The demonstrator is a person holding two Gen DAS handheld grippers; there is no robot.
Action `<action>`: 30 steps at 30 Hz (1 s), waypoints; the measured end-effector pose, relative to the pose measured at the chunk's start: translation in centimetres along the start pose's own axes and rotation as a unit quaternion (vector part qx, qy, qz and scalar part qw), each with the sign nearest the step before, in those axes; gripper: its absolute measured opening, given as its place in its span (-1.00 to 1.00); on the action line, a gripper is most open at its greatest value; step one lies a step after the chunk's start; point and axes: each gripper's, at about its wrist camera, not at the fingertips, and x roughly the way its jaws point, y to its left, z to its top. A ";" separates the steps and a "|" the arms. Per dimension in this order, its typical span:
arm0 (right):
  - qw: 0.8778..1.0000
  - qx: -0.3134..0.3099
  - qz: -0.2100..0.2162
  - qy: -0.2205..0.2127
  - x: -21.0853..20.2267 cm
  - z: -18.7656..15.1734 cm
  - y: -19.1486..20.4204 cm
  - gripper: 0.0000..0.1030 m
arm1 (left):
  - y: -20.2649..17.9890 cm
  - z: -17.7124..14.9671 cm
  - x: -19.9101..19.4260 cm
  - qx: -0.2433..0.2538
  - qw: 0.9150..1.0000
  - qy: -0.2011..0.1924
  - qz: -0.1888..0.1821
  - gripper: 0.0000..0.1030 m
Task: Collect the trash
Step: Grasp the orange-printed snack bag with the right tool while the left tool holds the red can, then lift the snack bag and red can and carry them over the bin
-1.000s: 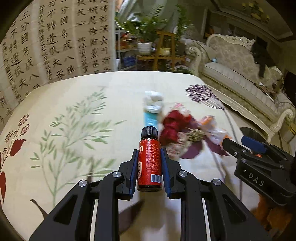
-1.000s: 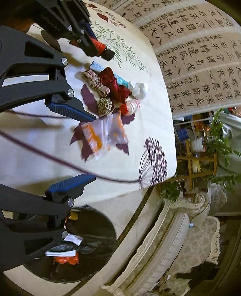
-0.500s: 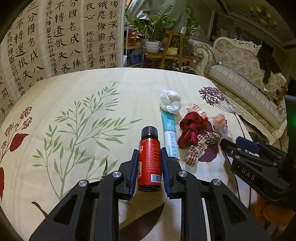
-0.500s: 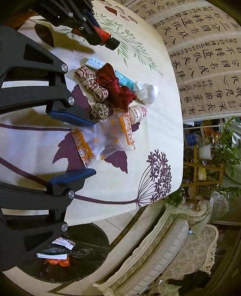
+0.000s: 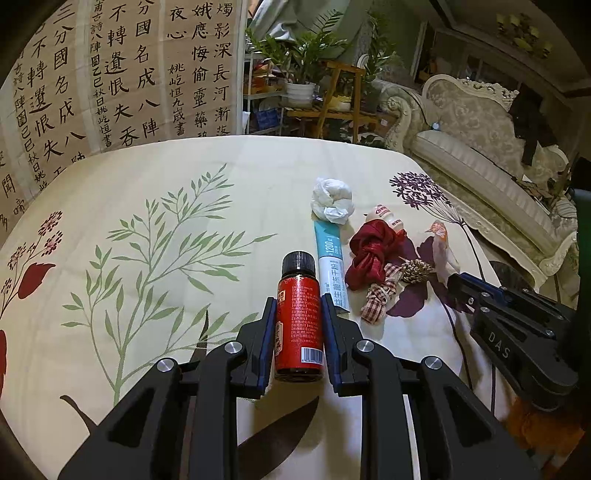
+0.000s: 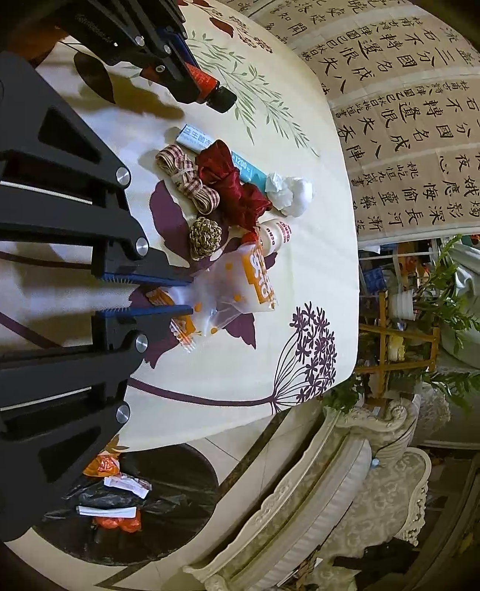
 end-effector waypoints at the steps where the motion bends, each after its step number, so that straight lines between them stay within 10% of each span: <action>1: 1.000 0.000 0.000 0.000 -0.1 -0.1 0.0 -0.88 | 0.0 0.0 0.1 0.001 1.000 0.000 0.001 -0.52; 30: 0.999 0.025 -0.002 -0.026 -3.0 -1.0 -1.7 -0.99 | -1.9 -0.4 -1.3 0.016 1.000 -0.010 -0.010 -0.52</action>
